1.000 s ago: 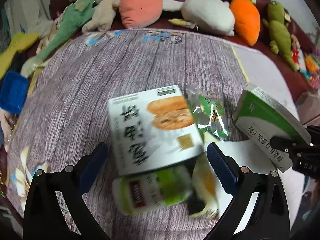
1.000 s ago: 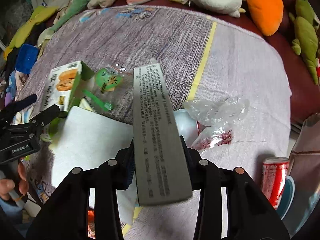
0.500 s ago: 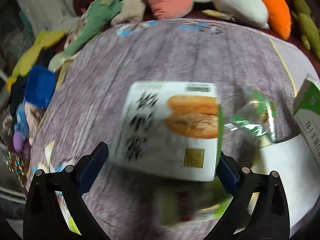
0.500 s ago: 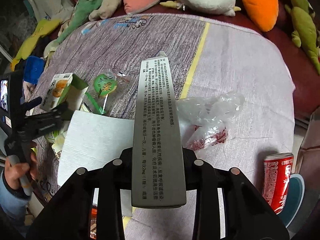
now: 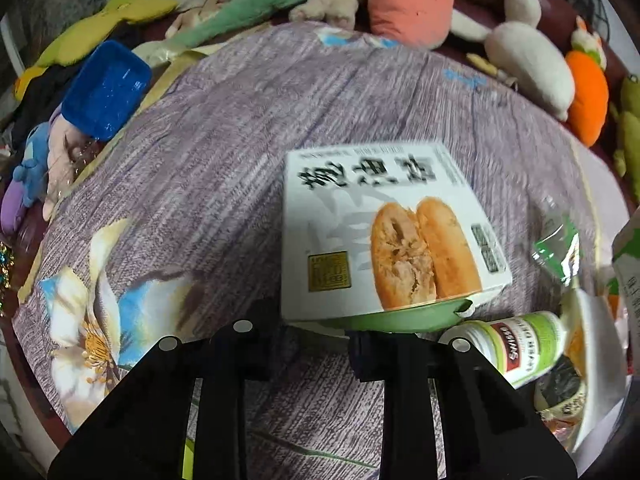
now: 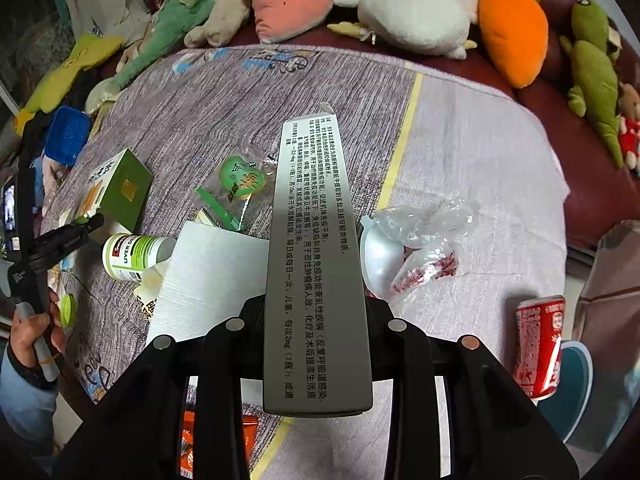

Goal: Collect trash
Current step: 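Grasp the snack box with the left tool while the right tool holds the medicine box, then carry both boxes to the teal bin and release them inside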

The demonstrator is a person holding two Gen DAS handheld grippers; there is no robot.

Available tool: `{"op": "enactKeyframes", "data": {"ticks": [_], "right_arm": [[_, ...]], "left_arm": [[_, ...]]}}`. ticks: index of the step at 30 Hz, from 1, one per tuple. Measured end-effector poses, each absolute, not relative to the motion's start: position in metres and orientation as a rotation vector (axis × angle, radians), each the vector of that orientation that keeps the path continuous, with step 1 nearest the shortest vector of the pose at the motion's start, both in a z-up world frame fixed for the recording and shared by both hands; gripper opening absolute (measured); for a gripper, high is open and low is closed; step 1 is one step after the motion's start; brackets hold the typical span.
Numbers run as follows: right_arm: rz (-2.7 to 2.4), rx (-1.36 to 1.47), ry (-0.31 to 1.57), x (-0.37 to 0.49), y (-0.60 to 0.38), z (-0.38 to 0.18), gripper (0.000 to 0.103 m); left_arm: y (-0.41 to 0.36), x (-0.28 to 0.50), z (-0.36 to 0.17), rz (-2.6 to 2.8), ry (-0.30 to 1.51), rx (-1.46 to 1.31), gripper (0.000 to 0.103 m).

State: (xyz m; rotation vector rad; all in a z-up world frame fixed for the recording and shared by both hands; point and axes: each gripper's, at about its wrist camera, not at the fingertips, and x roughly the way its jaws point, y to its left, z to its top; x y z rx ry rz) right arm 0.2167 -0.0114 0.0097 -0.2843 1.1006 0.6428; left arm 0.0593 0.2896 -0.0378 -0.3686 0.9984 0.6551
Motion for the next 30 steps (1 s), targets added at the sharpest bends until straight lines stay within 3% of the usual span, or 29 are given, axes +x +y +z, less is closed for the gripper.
{"op": "enactKeyframes", "data": {"ticks": [3, 6, 14, 30], "right_arm": [[0.626, -0.293, 1.080, 0.210, -0.013, 0.014, 0.030], [0.614, -0.286, 1.065, 0.204, -0.020, 0.018, 0.030], [0.571, -0.229, 1.027, 0.192, -0.066, 0.034, 0.030], [0.418, -0.019, 0.934, 0.169, -0.213, 0.066, 0.030]], "left_arm": [[0.289, 0.057, -0.024, 0.635, 0.966, -0.368, 0.023], [0.280, 0.052, -0.006, 0.598, 0.924, -0.371, 0.009], [0.229, 0.062, 0.021, 0.473, 0.885, -0.344, 0.009], [0.058, 0.103, 0.066, 0.118, 0.842, -0.172, 0.009]]}}
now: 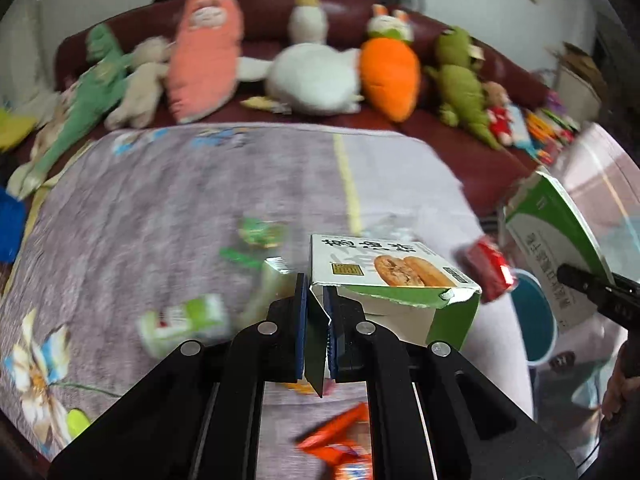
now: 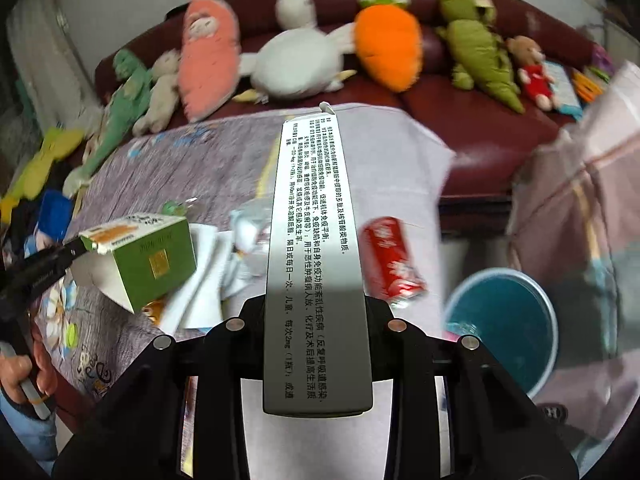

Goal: Collect trash
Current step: 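Carry both boxes to the teal bin and release them inside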

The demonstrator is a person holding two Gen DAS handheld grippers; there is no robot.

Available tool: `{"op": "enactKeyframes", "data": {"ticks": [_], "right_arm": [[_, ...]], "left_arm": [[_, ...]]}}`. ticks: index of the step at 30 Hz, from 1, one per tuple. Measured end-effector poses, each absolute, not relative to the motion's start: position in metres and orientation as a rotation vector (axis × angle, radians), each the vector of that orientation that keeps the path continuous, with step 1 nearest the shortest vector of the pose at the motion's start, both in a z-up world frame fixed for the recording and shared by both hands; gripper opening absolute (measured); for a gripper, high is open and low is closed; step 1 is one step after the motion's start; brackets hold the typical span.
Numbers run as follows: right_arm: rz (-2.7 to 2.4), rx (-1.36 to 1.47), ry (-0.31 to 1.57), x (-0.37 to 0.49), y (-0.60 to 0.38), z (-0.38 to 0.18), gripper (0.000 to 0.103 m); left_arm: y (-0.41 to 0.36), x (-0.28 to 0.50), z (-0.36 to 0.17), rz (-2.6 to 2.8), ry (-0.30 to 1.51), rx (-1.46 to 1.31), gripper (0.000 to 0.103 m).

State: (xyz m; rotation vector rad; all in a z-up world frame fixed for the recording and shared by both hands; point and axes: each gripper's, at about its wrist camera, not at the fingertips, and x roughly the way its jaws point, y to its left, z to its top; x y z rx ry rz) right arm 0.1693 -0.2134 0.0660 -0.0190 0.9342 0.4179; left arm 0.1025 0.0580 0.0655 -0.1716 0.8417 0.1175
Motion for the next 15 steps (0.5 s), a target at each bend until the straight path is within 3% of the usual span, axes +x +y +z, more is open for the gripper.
{"op": "enactKeyframes", "data": {"ticks": [15], "right_arm": [[0.147, 0.171, 0.905, 0.155, -0.387, 0.045, 0.030]], "left_arm": [[-0.128, 0.165, 0.054, -0.216, 0.892, 0.010, 0.009]]}}
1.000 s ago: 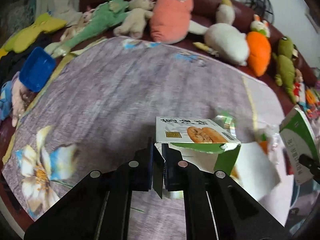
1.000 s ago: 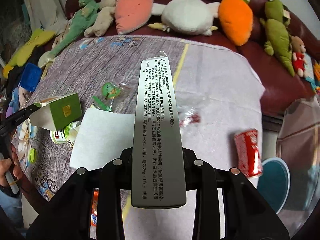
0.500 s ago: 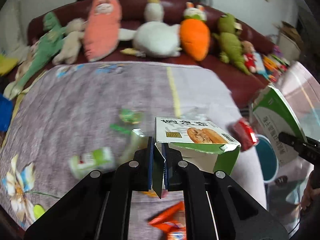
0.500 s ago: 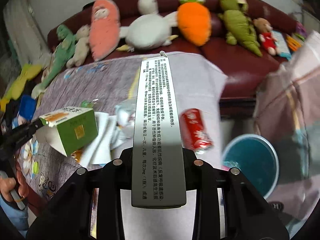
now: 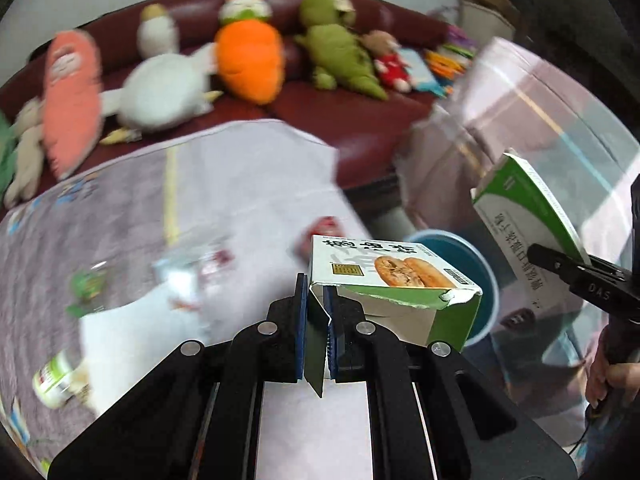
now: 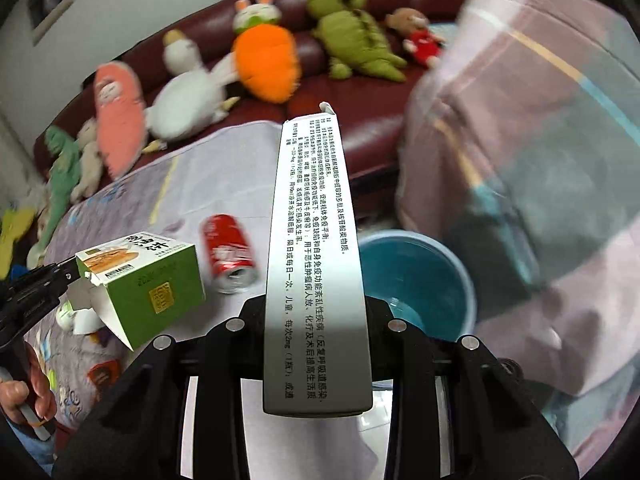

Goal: Collect trash
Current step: 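Carry both boxes to the teal bin and release them inside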

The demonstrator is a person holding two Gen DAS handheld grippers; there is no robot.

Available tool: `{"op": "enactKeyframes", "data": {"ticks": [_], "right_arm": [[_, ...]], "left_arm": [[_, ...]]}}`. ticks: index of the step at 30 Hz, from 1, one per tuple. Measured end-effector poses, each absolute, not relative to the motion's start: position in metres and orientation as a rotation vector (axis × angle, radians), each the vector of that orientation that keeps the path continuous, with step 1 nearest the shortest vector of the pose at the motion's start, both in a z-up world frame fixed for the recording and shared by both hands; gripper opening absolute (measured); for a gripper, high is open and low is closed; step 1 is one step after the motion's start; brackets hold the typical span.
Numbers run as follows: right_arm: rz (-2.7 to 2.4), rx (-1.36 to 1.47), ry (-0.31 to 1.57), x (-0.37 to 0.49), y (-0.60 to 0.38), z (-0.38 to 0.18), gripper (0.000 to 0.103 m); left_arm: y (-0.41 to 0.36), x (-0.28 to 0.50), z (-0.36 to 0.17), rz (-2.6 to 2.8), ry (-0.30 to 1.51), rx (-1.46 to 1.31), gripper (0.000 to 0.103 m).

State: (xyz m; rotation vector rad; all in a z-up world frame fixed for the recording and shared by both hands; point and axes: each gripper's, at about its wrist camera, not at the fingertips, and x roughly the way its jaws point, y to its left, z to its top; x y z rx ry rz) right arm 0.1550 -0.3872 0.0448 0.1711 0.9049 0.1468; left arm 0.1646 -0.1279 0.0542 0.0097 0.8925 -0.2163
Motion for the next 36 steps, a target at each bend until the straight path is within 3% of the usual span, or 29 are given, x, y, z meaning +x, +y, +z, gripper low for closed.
{"op": "enactKeyframes", "data": {"ticks": [11, 20, 22, 23, 24, 26, 36], "right_arm": [[0.038, 0.247, 0.995, 0.165, -0.460, -0.002, 0.030], [0.027, 0.277, 1.027, 0.186, -0.479, -0.017, 0.030], [0.030, 0.280, 1.029, 0.190, -0.480, -0.017, 0.030], [0.032, 0.280, 1.031, 0.191, -0.480, -0.018, 0.030], [0.034, 0.279, 1.033, 0.191, -0.480, -0.019, 0.030], [0.041, 0.274, 1.042, 0.194, -0.478, -0.021, 0.030], [0.055, 0.267, 1.074, 0.201, -0.475, -0.031, 0.031]], "left_arm": [[-0.253, 0.214, -0.011, -0.409, 1.032, 0.125, 0.009], [-0.301, 0.236, -0.053, -0.478, 1.098, 0.215, 0.010], [-0.308, 0.237, -0.059, -0.495, 1.104, 0.229, 0.017], [-0.311, 0.238, -0.060, -0.498, 1.104, 0.236, 0.033], [-0.313, 0.238, -0.062, -0.497, 1.100, 0.247, 0.062], [-0.313, 0.235, -0.060, -0.498, 1.061, 0.256, 0.084], [-0.290, 0.235, -0.054, -0.484, 1.078, 0.194, 0.089]]}}
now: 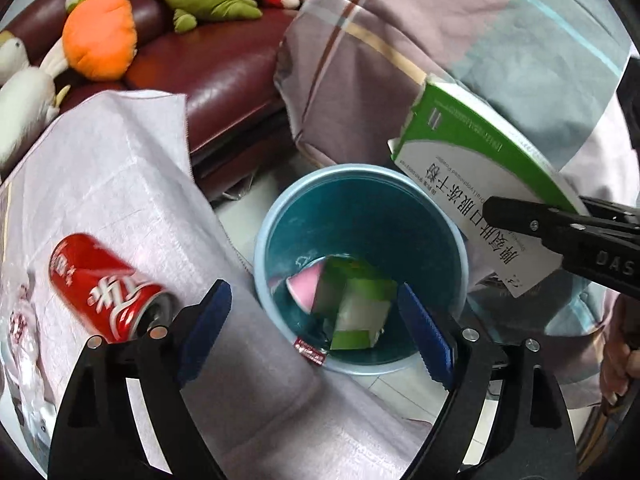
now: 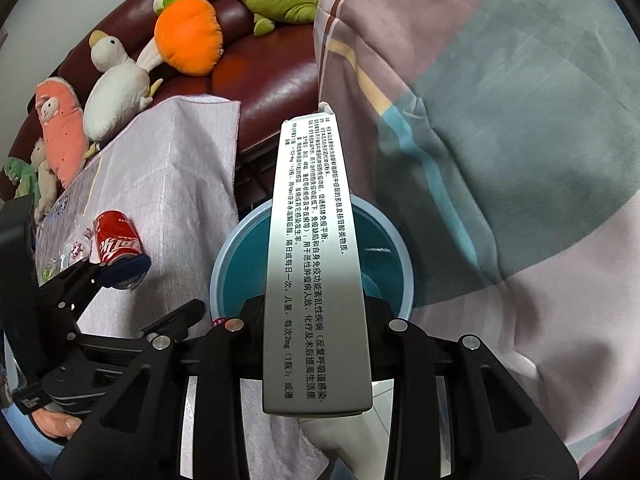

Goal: Collect trash
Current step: 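Carry both boxes to the teal bin and release them inside, then grasp the red cola can with the right tool while the left tool grasps the plastic wrap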

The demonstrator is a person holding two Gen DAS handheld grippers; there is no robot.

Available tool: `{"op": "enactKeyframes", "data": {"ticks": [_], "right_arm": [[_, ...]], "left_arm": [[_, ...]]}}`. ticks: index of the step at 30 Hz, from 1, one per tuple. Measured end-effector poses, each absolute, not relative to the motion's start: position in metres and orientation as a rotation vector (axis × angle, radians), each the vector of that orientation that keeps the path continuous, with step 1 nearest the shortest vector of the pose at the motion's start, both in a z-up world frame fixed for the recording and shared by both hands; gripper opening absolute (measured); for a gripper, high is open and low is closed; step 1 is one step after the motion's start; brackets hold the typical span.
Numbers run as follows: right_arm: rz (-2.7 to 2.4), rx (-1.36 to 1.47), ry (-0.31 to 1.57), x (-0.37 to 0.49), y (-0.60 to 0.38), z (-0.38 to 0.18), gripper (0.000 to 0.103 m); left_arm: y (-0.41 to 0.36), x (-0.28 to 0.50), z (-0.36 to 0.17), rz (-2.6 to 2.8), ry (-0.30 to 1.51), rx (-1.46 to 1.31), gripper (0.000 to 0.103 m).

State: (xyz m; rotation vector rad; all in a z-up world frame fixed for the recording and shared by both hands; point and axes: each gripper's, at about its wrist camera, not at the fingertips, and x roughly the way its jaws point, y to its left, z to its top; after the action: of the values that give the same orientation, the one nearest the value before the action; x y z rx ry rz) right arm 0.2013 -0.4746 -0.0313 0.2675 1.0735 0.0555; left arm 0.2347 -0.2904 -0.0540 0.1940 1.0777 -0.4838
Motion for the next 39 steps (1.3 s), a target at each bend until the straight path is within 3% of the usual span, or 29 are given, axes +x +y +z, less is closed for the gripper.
{"op": "enactKeyframes", "data": {"ticks": [4, 6, 8, 12, 39], "right_arm": [[0.045, 0.261, 1.096, 0.206, -0.471, -0.039, 0.036], [0.042, 0.267, 1.100, 0.206, -0.471, -0.040, 0.052], [0.039, 0.260, 1.100, 0.206, -0.469, -0.040, 0.055], [0.049, 0.250, 1.101, 0.203, -0.464, -0.037, 0.073], [0.150, 0.126, 1.096, 0.162, -0.363, 0.003, 0.081]], "left_arm": [[-0.276, 0.232, -0.049, -0.487, 1.074, 0.150, 0.093], [-0.269, 0.231, -0.049, -0.498, 1.086, 0.112, 0.093], [-0.263, 0.228, -0.049, -0.507, 1.086, 0.092, 0.093], [-0.258, 0.220, -0.052, -0.516, 1.109, 0.110, 0.093], [-0.106, 0.152, -0.008, -0.249, 1.011, 0.036, 0.094]]}}
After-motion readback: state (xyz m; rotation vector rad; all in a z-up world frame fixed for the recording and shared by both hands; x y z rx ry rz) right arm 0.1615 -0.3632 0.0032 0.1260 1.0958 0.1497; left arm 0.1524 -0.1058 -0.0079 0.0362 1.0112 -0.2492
